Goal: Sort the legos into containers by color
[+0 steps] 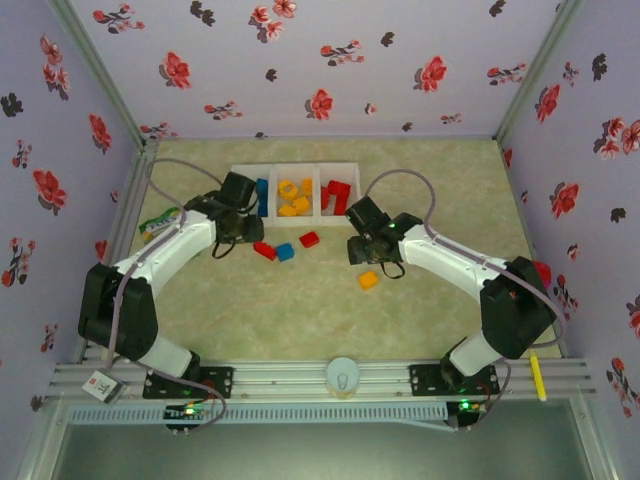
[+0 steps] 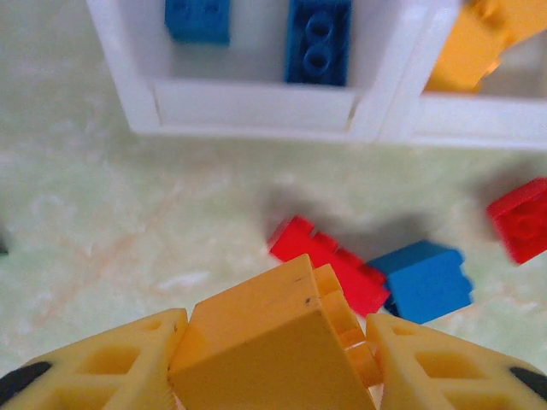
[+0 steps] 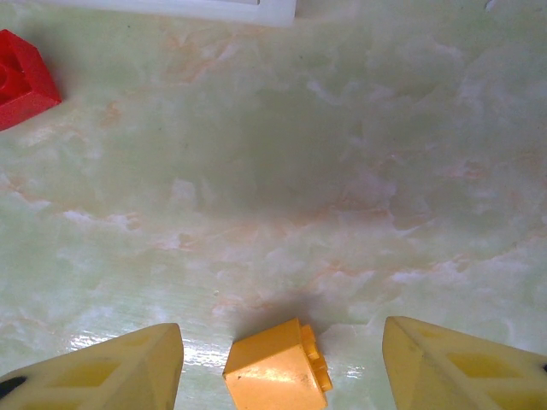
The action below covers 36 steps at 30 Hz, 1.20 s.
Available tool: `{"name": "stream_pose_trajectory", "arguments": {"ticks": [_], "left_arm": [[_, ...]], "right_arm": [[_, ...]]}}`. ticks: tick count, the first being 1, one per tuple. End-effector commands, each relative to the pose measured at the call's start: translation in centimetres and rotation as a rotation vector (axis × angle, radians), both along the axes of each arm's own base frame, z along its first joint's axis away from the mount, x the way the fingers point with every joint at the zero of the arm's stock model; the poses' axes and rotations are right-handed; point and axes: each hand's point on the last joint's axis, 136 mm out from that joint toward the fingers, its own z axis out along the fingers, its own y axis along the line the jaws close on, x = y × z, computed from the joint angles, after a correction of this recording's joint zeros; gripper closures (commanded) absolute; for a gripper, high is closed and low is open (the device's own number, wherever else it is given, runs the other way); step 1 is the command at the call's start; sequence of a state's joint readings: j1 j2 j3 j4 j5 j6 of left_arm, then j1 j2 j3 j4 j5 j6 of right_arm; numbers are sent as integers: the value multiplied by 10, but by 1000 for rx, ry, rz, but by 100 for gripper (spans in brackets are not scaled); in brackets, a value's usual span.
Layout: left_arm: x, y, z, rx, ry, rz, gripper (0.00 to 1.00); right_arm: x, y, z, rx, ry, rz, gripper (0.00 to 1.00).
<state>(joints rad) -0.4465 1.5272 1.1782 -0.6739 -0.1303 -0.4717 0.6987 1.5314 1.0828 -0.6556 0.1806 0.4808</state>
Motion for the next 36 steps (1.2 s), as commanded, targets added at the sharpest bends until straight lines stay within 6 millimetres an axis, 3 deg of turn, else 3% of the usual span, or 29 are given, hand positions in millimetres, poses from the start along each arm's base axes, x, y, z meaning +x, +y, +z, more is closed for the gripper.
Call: {"name": "stream_pose_trajectory", "arguments": {"ticks": [1, 10, 23, 24, 26, 28, 36], "left_arm": [[20, -4, 15, 9, -36, -10, 67], [76, -42, 32, -24, -92, -48, 68], [154, -114, 23, -41, -164, -155, 68], [157, -115, 21, -34, -157, -156, 67], [163, -117, 18, -21, -150, -154, 48], [165, -118, 16, -20, -144, -158, 36], [154, -114, 41, -23, -173, -162, 27]], "right_arm": [[0, -3, 3, -6, -17, -20, 36], [-2, -7, 6, -13, -25, -26, 36], [-5, -10, 16, 5, -40, -34, 36], [-6, -10, 17, 9, -39, -36, 36], [-6, -10, 16, 7, -38, -35, 36], [-6, -12, 18, 1, -43, -38, 36], [-6, -15, 22, -6, -57, -40, 35]]}}
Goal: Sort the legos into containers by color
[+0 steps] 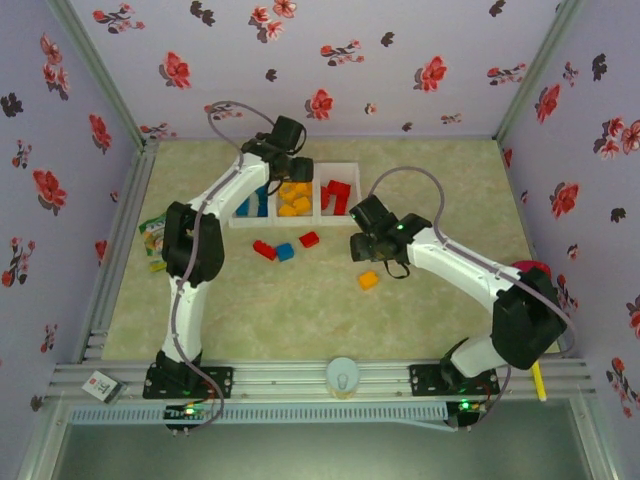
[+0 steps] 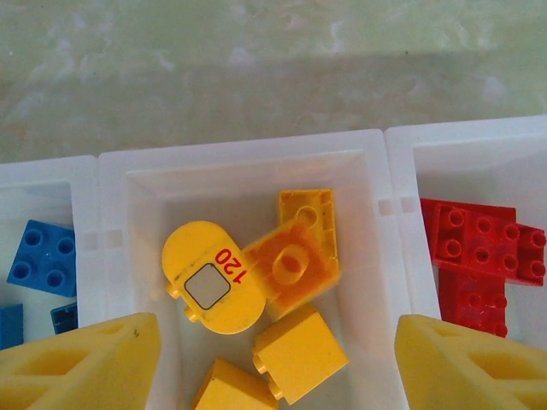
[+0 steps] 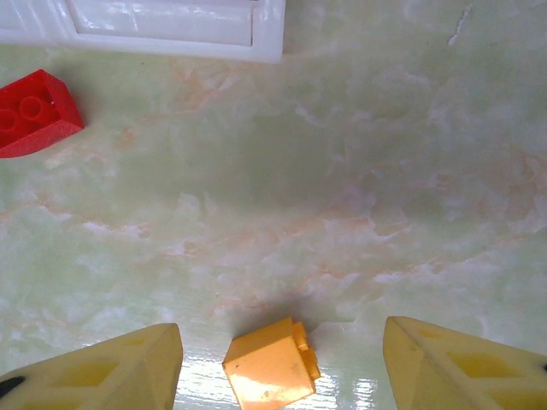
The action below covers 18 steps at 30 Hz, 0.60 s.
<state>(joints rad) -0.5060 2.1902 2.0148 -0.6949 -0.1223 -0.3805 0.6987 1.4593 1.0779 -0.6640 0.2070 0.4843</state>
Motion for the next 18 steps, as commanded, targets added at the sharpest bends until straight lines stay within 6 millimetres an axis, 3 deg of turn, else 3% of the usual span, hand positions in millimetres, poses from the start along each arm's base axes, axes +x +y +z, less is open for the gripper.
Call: {"name": "stream_pose_trajectory", "arguments": {"ticks": [1, 9, 18], "left_arm": [[-12, 4, 32, 4, -35, -21, 27], [-53, 16, 50, -1, -41, -31, 27], [-113, 36, 50, -89, -37, 4, 26]], "right_arm": [[-6, -10, -1, -29, 7, -27, 35], [-10, -15, -7, -69, 34, -21, 34], [-22, -18, -17, -69, 70, 8, 33]]}}
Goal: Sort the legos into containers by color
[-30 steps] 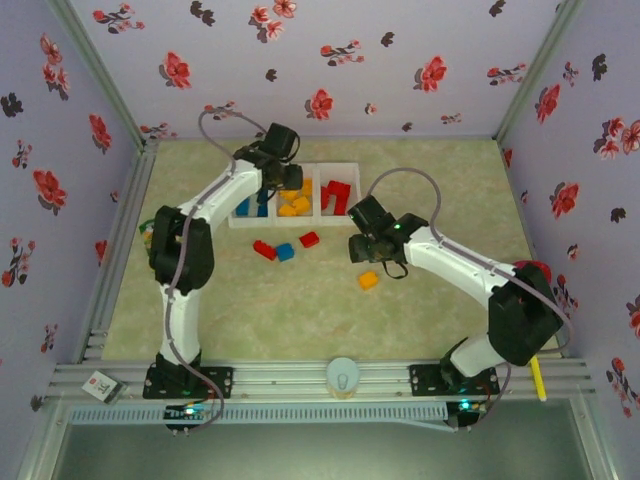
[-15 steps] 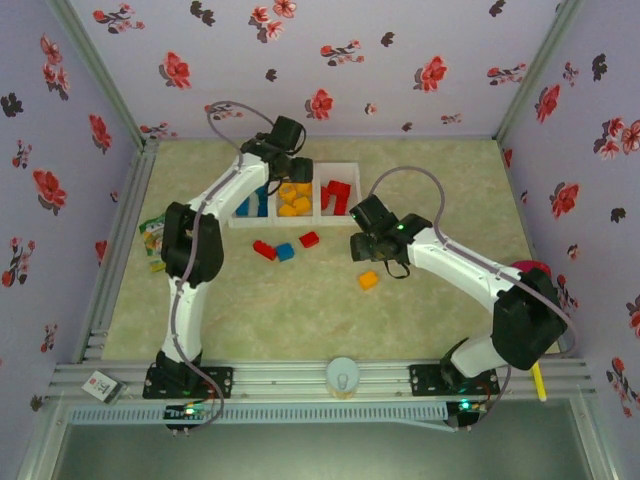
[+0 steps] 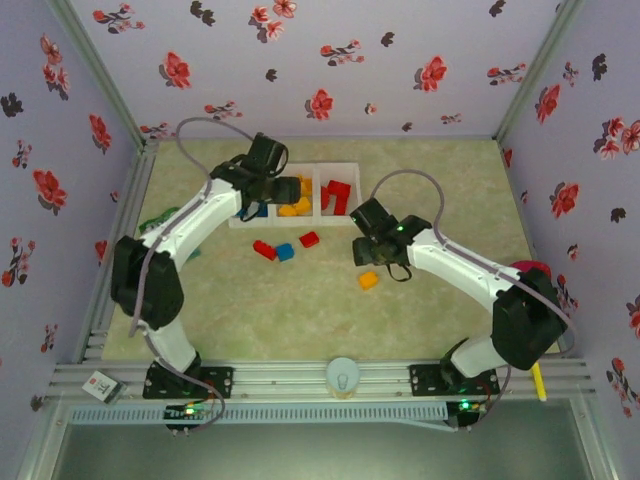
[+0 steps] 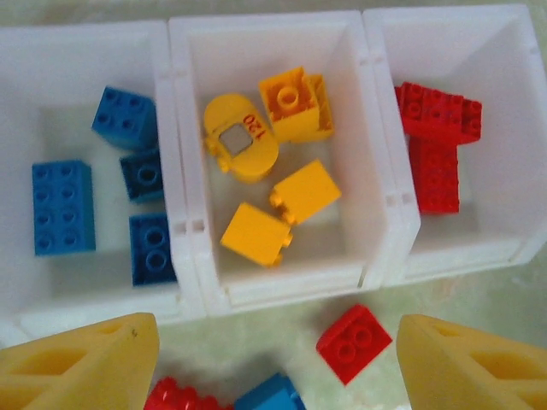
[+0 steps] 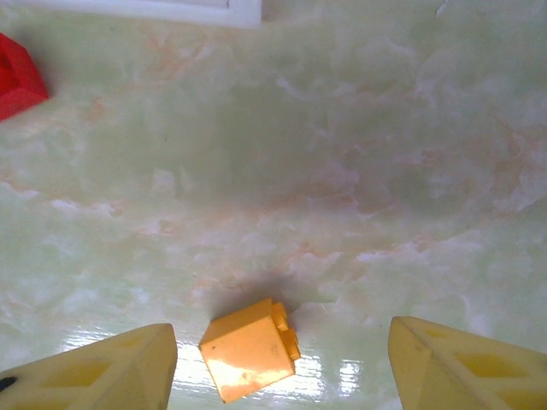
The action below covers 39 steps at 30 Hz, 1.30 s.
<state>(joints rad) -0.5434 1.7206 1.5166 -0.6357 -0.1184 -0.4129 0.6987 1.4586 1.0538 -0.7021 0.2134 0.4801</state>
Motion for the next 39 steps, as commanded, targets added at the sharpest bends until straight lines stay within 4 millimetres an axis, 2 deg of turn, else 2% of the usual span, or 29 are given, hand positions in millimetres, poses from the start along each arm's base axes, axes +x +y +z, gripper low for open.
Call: {"name": "stream_pose_trajectory", "arguments": {"ticks": [1, 6, 9, 16, 22, 30, 39], "left_arm": [[-17, 3, 8, -62, -21, 23, 26], [-43, 15, 5, -79, -8, 42, 24], [-51, 12, -1, -110, 5, 41, 24], [-55, 11, -8, -86, 21, 32, 24], [-56, 11, -8, -79, 23, 30, 24], [-58, 14, -6, -67, 16, 37, 24], [-59, 16, -7, -61, 17, 40, 24]], "right_arm": [[-12, -8, -5, -19, 26, 10, 33], [-22, -13, -11, -27, 50, 23, 27], [-29, -14, -19, -30, 85, 27, 27], [-43, -18, -29, -8, 119, 26, 24], [-52, 1, -41, 56, 176, 97, 23], [-48, 16, -54, 48, 188, 154, 25], [-38, 8, -65, -35, 174, 133, 31]]}}
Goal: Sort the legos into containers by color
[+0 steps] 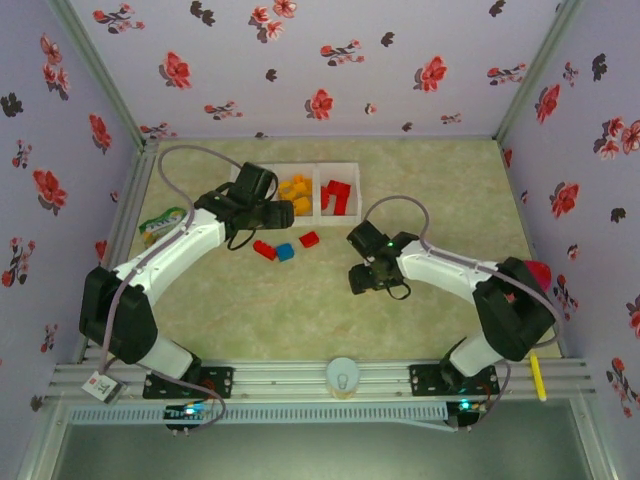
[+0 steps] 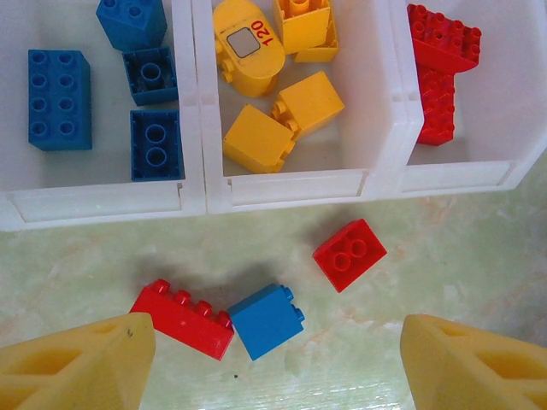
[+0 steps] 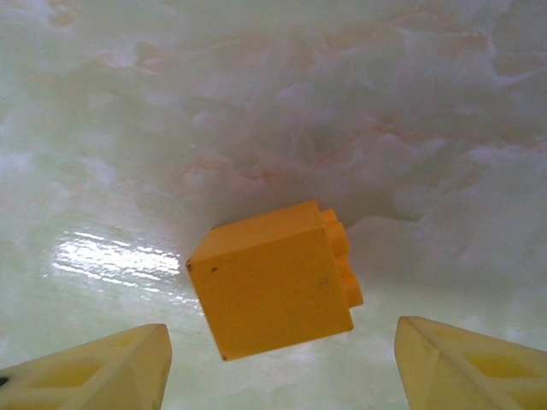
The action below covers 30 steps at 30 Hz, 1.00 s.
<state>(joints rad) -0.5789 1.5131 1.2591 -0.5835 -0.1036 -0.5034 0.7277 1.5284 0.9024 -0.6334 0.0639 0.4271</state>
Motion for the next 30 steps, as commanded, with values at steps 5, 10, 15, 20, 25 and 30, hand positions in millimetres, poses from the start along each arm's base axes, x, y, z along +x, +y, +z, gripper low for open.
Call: {"name": "stream_pose_trajectory", "arguments": {"ticks": [5, 10, 15, 20, 25, 30], "left_arm": [[-4, 2, 2, 3, -5, 10, 24], [-5, 2, 2, 5, -3, 9, 24], [-5, 2, 0, 9, 1, -2, 24], [-5, 0, -1, 4, 5, -6, 24], [-4, -2, 1, 0, 2, -13, 24], [-4, -2, 3, 3, -1, -17, 24]], "right_arm": [[12, 4, -2, -30, -37, 21, 33], [16, 8, -4, -34, -32, 36, 36], [18, 9, -6, -37, -33, 33, 39], [20, 9, -4, -42, -38, 34, 44], [22, 9, -2, -50, -41, 40, 56], [26, 9, 9, -55, -54, 44, 61]]}}
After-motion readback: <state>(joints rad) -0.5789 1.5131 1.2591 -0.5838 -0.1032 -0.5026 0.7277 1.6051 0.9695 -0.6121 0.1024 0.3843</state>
